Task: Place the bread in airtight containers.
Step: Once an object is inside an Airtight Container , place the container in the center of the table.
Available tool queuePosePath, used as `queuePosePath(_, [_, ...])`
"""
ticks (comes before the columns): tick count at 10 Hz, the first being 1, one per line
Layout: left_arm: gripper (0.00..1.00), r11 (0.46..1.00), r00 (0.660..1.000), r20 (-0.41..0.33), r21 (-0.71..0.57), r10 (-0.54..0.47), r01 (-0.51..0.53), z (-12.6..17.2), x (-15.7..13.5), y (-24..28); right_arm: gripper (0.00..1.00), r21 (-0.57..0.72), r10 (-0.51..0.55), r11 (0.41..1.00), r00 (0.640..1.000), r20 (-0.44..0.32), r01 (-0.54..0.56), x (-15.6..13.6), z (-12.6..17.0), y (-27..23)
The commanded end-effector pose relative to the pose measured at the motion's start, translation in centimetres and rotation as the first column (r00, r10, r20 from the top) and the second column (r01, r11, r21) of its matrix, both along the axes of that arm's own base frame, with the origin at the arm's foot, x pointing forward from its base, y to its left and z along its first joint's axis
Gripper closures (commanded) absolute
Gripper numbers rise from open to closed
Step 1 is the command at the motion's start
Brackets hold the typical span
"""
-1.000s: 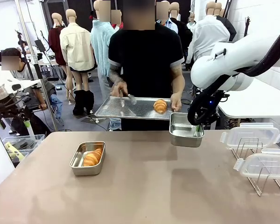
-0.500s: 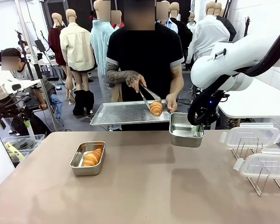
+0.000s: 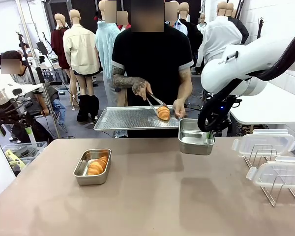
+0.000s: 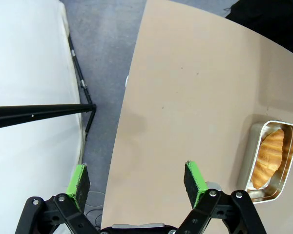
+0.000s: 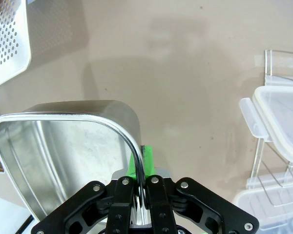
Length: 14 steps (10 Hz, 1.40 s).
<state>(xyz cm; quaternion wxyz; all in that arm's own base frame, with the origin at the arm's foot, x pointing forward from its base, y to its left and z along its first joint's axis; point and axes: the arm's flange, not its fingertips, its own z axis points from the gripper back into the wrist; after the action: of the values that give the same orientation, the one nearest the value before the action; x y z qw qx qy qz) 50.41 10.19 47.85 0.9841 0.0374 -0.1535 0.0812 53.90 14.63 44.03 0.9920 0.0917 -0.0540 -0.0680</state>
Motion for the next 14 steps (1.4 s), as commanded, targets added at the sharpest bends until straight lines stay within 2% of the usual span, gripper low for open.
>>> queuePosePath(1, [0.00,1.000,1.000,0.001,0.008,0.004,-0.004,0.09,-0.32,-0.06,1.00,0.001,0.012,1.000,1.000,0.004,-0.012,-0.11,0.14,-0.06])
queuePosePath(14, [0.00,1.000,1.000,0.001,0.008,0.004,-0.004,0.09,-0.32,-0.06,1.00,0.001,0.012,1.000,1.000,0.004,-0.012,-0.11,0.14,-0.06])
